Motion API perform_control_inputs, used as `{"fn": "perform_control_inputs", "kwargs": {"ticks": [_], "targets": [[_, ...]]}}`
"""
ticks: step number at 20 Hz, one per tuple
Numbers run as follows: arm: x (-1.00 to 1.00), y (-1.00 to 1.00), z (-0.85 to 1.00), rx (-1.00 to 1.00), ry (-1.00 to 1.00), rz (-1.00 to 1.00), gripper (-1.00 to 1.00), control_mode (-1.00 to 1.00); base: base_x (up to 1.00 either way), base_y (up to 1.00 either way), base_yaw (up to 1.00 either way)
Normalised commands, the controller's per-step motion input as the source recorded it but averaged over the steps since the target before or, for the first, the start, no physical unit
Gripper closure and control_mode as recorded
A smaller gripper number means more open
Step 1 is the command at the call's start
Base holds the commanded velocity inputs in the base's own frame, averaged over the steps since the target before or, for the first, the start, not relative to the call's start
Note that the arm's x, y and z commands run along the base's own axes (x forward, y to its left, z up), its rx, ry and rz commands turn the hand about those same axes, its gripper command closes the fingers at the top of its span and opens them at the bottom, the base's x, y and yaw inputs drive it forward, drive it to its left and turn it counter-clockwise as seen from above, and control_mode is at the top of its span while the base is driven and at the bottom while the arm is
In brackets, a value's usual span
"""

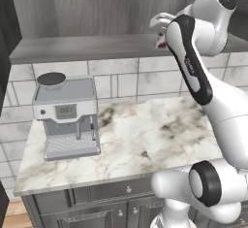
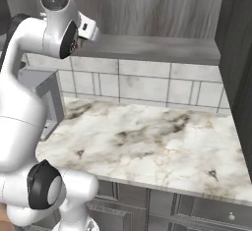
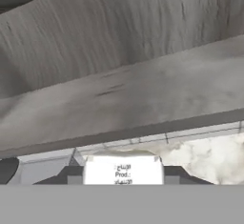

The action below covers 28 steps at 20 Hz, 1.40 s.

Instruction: Pick the boxed drink, water bottle from the counter and place them in the open cabinet.

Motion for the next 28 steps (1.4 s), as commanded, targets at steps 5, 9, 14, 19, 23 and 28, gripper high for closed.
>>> {"fn": "perform_control_inputs", "kwargs": {"ticks": [5, 9, 14, 19, 23, 28], "targets": [[0.36, 0.15, -0.01, -0.22, 0.04, 0.11, 1.00, -1.00, 0.00, 0.00, 0.00], [0.33, 0.18, 0.00, -0.21, 0.01, 0.04, 1.00, -1.00, 0.00, 0.00, 0.00], [0.24, 0.20, -0.09, -0.11, 0.00, 0.01, 1.00, -1.00, 0.00, 0.00, 0.00], [0.24, 0.17, -0.12, -0.07, 0.00, 0.01, 1.00, -1.00, 0.00, 0.00, 0.00], [0.24, 0.11, -0.10, -0.03, 0.00, 0.01, 1.00, -1.00, 0.00, 0.00, 0.00], [0.21, 0.04, -0.15, 0.00, -0.01, 0.00, 1.00, -1.00, 0.00, 0.00, 0.00]]}}
